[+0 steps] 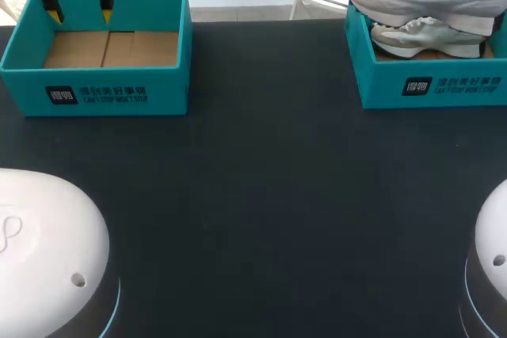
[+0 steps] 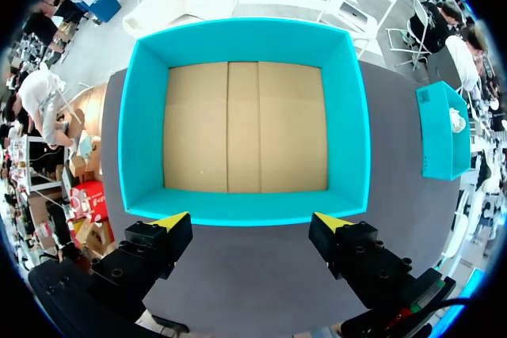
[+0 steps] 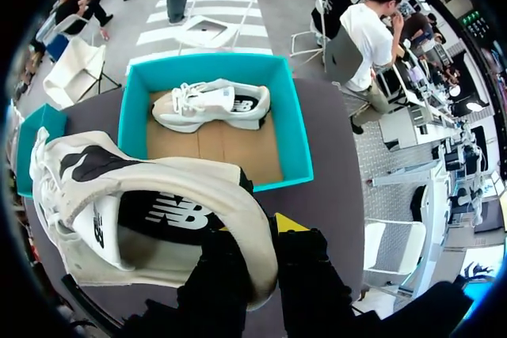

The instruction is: Take the shoe out of the shoebox, open the shoe tongue, remove and reinsert the insole, then place the shoe into the shoebox

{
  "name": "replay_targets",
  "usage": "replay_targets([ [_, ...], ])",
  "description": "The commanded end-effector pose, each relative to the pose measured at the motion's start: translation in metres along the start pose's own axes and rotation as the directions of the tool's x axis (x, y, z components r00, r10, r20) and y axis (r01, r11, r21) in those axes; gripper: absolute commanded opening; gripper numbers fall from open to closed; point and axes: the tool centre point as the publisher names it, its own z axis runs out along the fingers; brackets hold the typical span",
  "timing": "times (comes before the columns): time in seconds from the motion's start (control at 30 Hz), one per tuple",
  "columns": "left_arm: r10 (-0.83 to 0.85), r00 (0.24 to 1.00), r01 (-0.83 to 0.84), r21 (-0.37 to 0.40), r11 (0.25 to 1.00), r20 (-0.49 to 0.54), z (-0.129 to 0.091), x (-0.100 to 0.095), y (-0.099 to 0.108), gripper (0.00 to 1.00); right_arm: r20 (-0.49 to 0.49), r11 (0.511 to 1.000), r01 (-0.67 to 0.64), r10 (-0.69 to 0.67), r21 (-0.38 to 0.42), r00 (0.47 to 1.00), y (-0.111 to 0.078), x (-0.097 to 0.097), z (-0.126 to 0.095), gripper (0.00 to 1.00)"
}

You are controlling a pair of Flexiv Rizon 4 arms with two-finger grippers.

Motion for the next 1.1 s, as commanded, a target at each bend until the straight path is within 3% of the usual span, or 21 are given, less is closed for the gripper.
replay_targets([
  [0.03, 0.0, 1.0, 0.0, -0.001, 1.0, 0.0, 0.0, 0.0, 0.0, 1.0, 0.04, 1.0, 0.008, -0.007, -0.024, 0.999, -0.033, 0.03, -0.017, 0.0],
  [0.2, 0.0, 1.0, 0.0, -0.001, 1.0, 0.0, 0.0, 0.0, 0.0, 1.0, 0.031, 0.999, 0.041, -0.041, -0.008, 0.999, -0.076, 0.057, -0.033, 0.0],
  [0.37, 0.0, 1.0, 0.0, -0.001, 1.0, 0.0, 0.0, 0.0, 0.0, 1.0, 0.013, 0.994, 0.092, -0.092, -0.056, 0.996, -0.117, 0.084, -0.048, 0.0],
  [0.53, 0.0, 1.0, 0.0, -0.001, 1.0, 0.0, 0.0, 0.0, 0.0, 1.0, -0.01, 0.998, 0.049, -0.049, -0.028, 0.999, -0.149, 0.1, -0.061, 0.0],
  [0.77, 0.0, 1.0, 0.0, -0.001, 1.0, 0.0, 0.0, 0.0, 0.0, 1.0, -0.027, 0.997, 0.038, -0.036, 0.069, 0.999, -0.176, 0.12, -0.073, 0.0],
  [1.1, 0.0, 1.0, 0.0, -0.001, 1.0, 0.0, 0.0, 0.0, 0.0, 1.0, -0.027, 0.997, 0.038, -0.036, 0.069, 0.999, -0.176, 0.12, -0.073, 0.0],
])
